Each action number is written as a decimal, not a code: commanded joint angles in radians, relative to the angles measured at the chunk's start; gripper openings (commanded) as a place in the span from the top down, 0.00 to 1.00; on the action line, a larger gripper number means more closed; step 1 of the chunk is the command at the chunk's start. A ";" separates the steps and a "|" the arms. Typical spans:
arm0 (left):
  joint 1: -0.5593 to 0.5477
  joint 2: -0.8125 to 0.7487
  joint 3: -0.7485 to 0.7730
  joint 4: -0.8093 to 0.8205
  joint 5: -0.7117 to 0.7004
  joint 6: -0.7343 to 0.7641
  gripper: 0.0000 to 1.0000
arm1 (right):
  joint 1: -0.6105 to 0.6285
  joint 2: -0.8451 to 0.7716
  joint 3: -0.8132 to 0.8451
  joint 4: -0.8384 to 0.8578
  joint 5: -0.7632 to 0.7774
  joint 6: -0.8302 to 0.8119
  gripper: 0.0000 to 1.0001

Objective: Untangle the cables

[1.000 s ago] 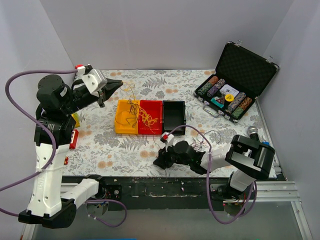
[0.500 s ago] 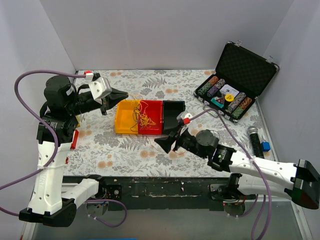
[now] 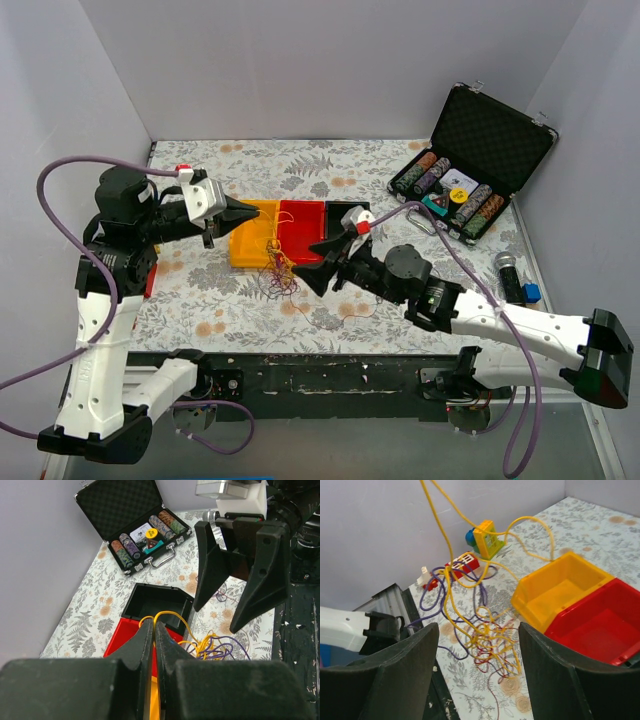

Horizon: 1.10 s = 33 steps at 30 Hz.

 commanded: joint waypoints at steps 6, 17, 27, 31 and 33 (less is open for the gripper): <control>0.003 -0.058 -0.068 -0.003 0.010 0.054 1.00 | 0.078 0.084 0.090 0.139 -0.069 0.041 0.24; 0.002 -0.068 -0.094 0.020 -0.012 0.054 1.00 | 0.101 0.089 0.126 0.086 0.017 0.087 0.23; 0.000 -0.067 -0.108 0.038 -0.019 0.048 1.00 | 0.121 0.203 0.210 -0.088 0.087 0.185 0.35; 0.000 -0.064 -0.105 0.041 -0.013 0.042 1.00 | 0.143 0.312 0.340 -0.232 0.203 0.167 0.41; -0.003 -0.062 -0.099 0.041 -0.013 0.039 1.00 | 0.146 0.369 0.411 -0.317 0.266 0.178 0.49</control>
